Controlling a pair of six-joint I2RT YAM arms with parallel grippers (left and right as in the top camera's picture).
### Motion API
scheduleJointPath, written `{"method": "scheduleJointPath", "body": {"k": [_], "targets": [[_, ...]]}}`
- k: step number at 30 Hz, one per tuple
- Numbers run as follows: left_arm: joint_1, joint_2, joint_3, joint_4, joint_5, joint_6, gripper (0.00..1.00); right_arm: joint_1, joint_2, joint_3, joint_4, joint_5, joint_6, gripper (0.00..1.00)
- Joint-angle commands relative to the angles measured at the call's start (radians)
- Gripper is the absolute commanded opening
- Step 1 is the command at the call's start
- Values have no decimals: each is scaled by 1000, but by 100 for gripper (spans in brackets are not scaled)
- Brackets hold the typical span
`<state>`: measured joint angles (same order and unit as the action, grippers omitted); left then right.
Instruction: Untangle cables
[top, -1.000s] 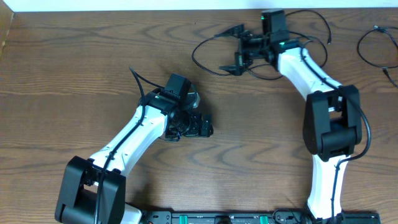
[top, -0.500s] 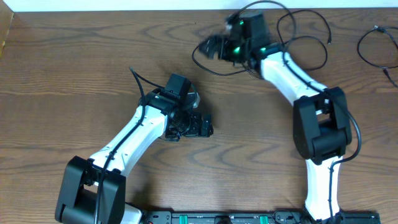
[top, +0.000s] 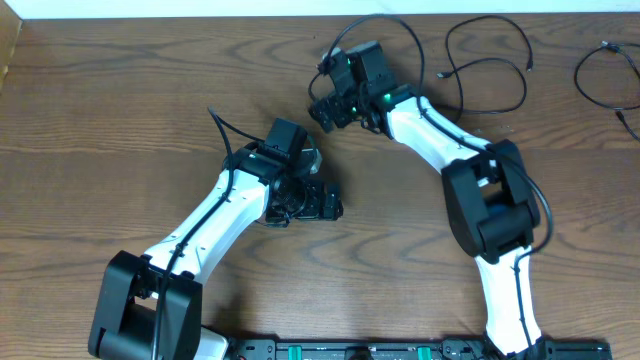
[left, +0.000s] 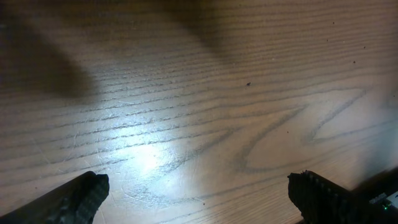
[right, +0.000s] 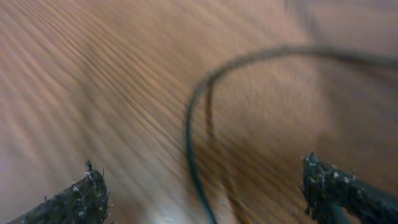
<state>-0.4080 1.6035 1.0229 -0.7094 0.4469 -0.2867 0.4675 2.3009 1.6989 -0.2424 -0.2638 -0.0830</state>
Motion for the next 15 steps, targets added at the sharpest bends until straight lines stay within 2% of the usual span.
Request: {"method": "scheduleJointPath", "body": {"k": [1,4,6,7,8,10,12,15], "targets": [[-1,1,13,-4,5,17,98,1,40,1,0,24,-47,92],[-1,1,13,-4,5,17,98,4,41,1,4,19,-46,87],[-1,1,13,-4,6,17,98,5,41,1,11,7,-46,80],[-1,1,13,-4,5,17,98,5,41,1,11,-1,-46,72],[-1,1,13,-4,5,17,99,5,41,1,10,-5,-45,56],[-1,1,13,-4,6,17,98,5,41,1,8,-5,-46,41],[-1,1,13,-4,5,17,98,3,41,1,7,-5,-45,29],[-1,1,13,-4,5,17,98,4,41,1,7,-5,-45,17]]}}
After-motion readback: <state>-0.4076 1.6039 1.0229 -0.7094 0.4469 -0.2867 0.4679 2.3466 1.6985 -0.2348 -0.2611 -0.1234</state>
